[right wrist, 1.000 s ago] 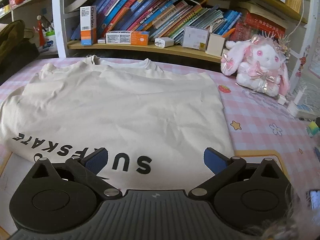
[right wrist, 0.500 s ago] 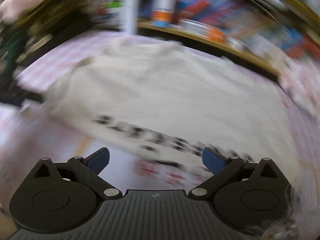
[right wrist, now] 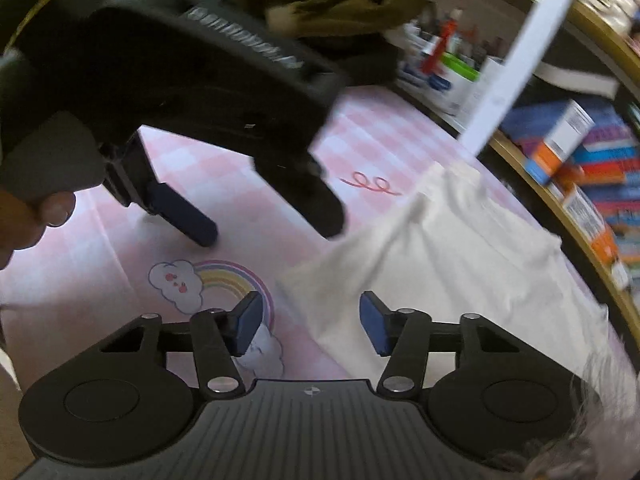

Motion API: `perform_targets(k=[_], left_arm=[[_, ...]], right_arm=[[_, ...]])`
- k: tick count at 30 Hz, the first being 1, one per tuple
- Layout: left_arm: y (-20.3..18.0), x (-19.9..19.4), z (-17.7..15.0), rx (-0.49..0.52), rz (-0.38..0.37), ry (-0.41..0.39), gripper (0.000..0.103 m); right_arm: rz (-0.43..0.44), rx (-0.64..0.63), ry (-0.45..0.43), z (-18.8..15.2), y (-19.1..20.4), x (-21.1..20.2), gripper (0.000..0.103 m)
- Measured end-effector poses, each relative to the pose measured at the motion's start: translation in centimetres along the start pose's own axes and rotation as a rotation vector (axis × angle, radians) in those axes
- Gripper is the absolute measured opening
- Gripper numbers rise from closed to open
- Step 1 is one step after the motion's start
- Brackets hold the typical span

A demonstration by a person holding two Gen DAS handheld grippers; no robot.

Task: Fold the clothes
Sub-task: 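Grasp the cream shirt edge with the left gripper and lift it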

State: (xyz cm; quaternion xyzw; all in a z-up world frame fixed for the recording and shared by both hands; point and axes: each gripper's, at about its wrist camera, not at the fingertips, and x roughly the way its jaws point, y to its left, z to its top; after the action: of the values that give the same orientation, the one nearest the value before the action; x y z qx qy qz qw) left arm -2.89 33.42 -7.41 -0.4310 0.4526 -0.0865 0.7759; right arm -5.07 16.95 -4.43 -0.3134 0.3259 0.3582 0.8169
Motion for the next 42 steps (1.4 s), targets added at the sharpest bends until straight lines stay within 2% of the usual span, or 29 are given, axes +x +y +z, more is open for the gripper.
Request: perform_targets(k=[1,3,5,6,7,12,15,18,20,21,23,24,25,27,31,33,35,37,39,42], left_arm=[[0.1,0.0,0.2,-0.006,-0.009,0.005,0.097],[0.5,0.2,0.5,-0.029,-0.029,0.014,0.097],[0.8,0.4,0.9,-0.061,-0.055,0.025,0.097],[1.0,0.5,1.1,-0.078,-0.07,0.03,0.097],[1.0,0.7,1.3,-0.091,-0.084,0.037,0.097],[0.9,2.8,1.9,-0.171,-0.22,0.096,0.097],[0.3,4.8,2.2,-0.219,-0.321,0.146,0.097],[-0.7,6.3,2.3,-0.221,-0.357,0.175,0.096],[-0.9,6.7,2.4,-0.217,-0.348,0.169,0.095],[-0.9,6.8,2.4,-0.219,-0.344,0.164,0.094],[-0.6,7.1,2.3,-0.236,-0.344,0.163,0.085],[-0.5,7.2,2.4,-0.241,-0.339,0.164,0.082],[-0.3,7.3,2.3,-0.245,-0.331,0.166,0.076],[-0.1,7.4,2.2,-0.252,-0.314,0.168,0.069],[0.6,7.6,1.8,-0.27,-0.285,0.167,0.047],[0.8,7.6,1.7,-0.275,-0.27,0.163,0.029],[0.7,7.3,1.6,-0.252,-0.258,0.149,0.012],[-0.2,6.7,1.5,-0.187,-0.253,0.123,0.008],[-1.7,6.1,1.4,-0.086,-0.24,0.099,0.007],[-3.8,5.4,1.3,0.044,-0.227,0.078,0.007]], right_arm=[[-0.012,-0.009,0.01,0.3,0.2,0.5,0.039],[-0.023,0.014,0.028,0.6,-0.1,1.3,0.034],[-0.014,0.052,0.04,0.8,-0.6,1.9,0.02],[-0.003,0.08,0.034,0.9,-1.0,1.7,0.009],[0.008,0.108,0.027,1.0,-1.4,1.6,0.006],[0.027,0.273,-0.055,1.4,-4.0,-1.4,0.003],[0.029,0.297,-0.069,1.6,-4.9,-2.5,0.003],[0.057,0.299,-0.05,1.6,-5.0,-2.6,0.003],[0.083,0.299,-0.03,1.6,-5.0,-2.5,0.004],[0.094,0.299,-0.021,1.6,-5.0,-2.4,0.006],[0.1,0.316,-0.01,1.0,-5.1,-2.8,0.019],[0.101,0.324,-0.006,0.8,-5.2,-3.0,0.039],[0.087,0.329,-0.008,0.5,-5.6,-3.4,0.048],[0.073,0.342,0.008,-0.1,-6.7,-4.0,0.048],[0.016,0.381,0.054,-1.6,-9.9,-5.0,0.062],[-0.025,0.428,0.073,-2.1,-12.0,-5.4,0.065],[-0.028,0.525,0.079,-1.9,-14.3,-5.5,0.067],[-0.003,0.631,0.066,-1.2,-16.5,-5.3,0.071],[0.023,0.686,0.057,0.8,-18.1,-4.3,0.071],[0.032,0.618,0.096,4.6,-19.3,-1.1,0.071]])
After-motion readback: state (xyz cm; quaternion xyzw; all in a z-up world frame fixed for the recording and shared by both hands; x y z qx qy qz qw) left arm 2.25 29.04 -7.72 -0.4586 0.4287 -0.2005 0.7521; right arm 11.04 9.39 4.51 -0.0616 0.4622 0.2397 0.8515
